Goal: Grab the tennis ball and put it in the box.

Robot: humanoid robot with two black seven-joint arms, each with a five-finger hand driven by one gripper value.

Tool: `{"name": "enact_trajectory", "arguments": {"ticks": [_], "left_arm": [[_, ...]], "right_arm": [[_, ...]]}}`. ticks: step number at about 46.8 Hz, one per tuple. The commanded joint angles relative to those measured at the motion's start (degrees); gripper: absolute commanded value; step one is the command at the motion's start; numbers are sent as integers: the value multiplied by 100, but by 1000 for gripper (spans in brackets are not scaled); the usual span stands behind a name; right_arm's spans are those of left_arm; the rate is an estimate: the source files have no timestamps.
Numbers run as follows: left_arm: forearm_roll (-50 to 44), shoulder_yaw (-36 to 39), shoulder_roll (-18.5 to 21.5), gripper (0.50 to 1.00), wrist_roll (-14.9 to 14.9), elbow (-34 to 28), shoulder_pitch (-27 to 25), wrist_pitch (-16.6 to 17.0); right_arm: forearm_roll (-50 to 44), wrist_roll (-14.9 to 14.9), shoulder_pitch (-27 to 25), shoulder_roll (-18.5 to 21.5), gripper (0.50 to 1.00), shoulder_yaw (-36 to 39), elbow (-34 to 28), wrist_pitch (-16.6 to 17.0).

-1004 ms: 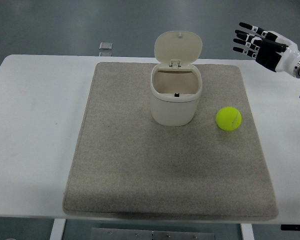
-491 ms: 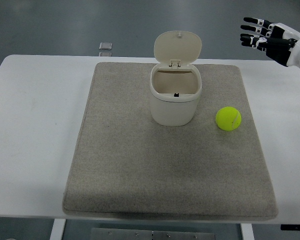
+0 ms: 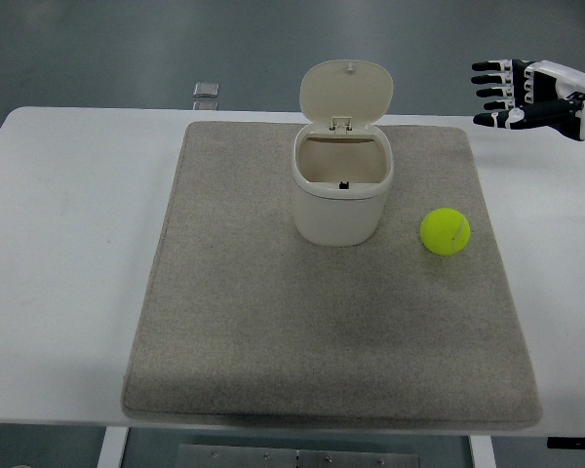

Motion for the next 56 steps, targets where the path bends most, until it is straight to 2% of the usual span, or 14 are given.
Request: {"name": "enact_trajectory", "arguments": {"ticks": [1, 8, 12, 18, 25, 35, 49, 56], "left_arm": [[-8, 1, 0, 996, 0, 0, 1, 5], [-8, 1, 0, 996, 0, 0, 1, 5], [1, 1, 0, 996, 0, 0, 1, -4], [-8, 1, 0, 996, 0, 0, 1, 5], [-8, 1, 0, 996, 0, 0, 1, 5], [1, 1, 0, 996, 0, 0, 1, 5], [-8, 1, 0, 996, 0, 0, 1, 5], [1, 1, 0, 996, 0, 0, 1, 5]], "right_arm": [[-294, 73, -1, -125, 911, 1, 105, 66], [-795, 143, -45, -274, 913, -8, 360, 172], [-1321, 292, -80, -362, 911, -34, 527, 251], [-1964, 530, -89, -538, 909, -69, 826, 225], [-2438, 574, -89, -626, 907, -78, 1028, 172], [-3466, 881, -194, -600, 903, -87, 1213, -294], [-4372, 890, -414, -556, 901, -350, 1494, -865], [-4584, 890, -449, -600, 913, -377, 1591, -909]]}}
